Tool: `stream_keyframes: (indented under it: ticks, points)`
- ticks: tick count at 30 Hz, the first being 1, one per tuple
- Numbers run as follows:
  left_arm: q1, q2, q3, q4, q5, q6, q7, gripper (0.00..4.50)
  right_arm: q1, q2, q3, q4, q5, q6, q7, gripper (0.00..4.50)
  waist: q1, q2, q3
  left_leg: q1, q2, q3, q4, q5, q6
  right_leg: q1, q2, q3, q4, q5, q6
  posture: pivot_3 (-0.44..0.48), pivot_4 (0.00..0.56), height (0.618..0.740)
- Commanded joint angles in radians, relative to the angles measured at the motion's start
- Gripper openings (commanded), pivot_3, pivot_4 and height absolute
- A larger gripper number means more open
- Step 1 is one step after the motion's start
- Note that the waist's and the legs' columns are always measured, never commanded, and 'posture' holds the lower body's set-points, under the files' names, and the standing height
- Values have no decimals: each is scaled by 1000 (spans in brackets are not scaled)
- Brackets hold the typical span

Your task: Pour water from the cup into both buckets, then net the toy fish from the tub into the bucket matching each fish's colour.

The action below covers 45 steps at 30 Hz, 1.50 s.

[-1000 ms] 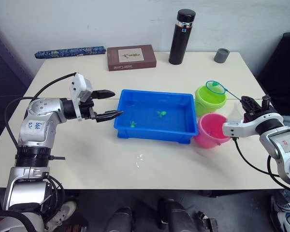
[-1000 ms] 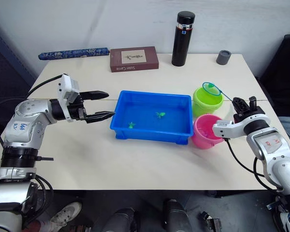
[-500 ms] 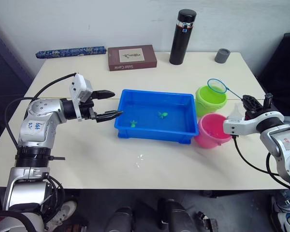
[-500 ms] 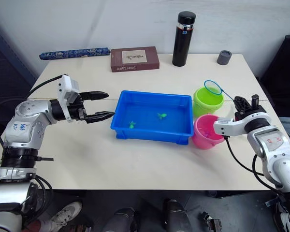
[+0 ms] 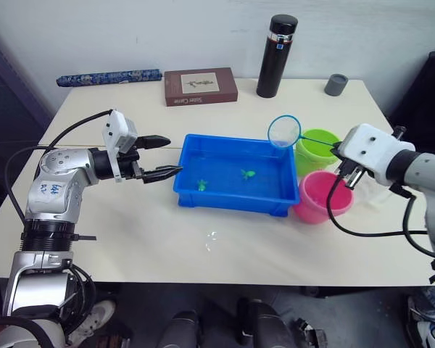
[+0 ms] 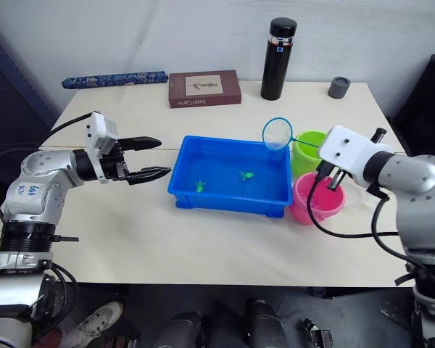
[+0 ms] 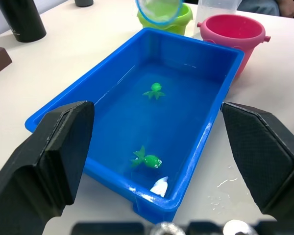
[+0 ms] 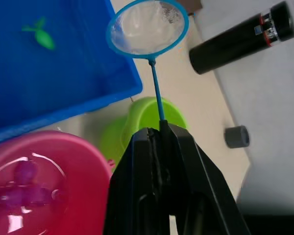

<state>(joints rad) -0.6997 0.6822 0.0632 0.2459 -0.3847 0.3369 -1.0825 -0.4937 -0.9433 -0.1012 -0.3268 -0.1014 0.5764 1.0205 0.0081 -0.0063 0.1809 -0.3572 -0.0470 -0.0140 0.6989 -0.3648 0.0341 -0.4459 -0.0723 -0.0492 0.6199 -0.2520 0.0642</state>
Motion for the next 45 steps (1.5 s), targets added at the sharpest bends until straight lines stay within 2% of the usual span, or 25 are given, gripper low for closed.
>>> stream_keyframes:
  ticks: [1,14,23,29,34,38,45]
  points:
    - [25,21,33,-64,-15,5,3,4447,-33,-34,90,-21,-33,-34,1,0,0,0,0,0,0,0,0,0,0,0,0,0,0,0,0,0,150,739]
    - [128,47,49,-200,-62,90,7,4447,-126,6,351,67,-241,-62,-99,0,-6,0,0,0,0,0,0,0,0,-1,0,0,0,0,0,0,150,739]
    - [147,44,64,-235,-77,108,37,4447,-158,49,440,74,-336,-54,-82,0,-7,0,0,0,-1,0,0,0,0,-1,-1,0,0,0,0,0,150,739]
    - [157,46,71,-247,-82,112,49,4447,-143,94,461,15,-326,-2,-32,0,-9,0,0,0,-1,0,0,0,0,-1,0,0,1,0,0,0,150,739]
    - [161,49,78,-253,-83,116,52,4447,-126,162,453,-70,-268,138,22,0,-8,0,0,0,-1,0,0,0,0,-1,0,0,1,0,0,0,150,739]
    - [166,50,82,-258,-83,123,53,4447,-124,232,406,-117,-170,368,48,0,-8,0,0,0,-1,0,0,0,0,-1,-1,0,1,0,0,0,150,739]
    - [171,53,86,-262,-82,130,53,4447,-173,222,298,-110,6,655,56,0,-7,0,0,0,-1,-1,0,0,0,-1,-1,0,0,0,0,0,150,739]
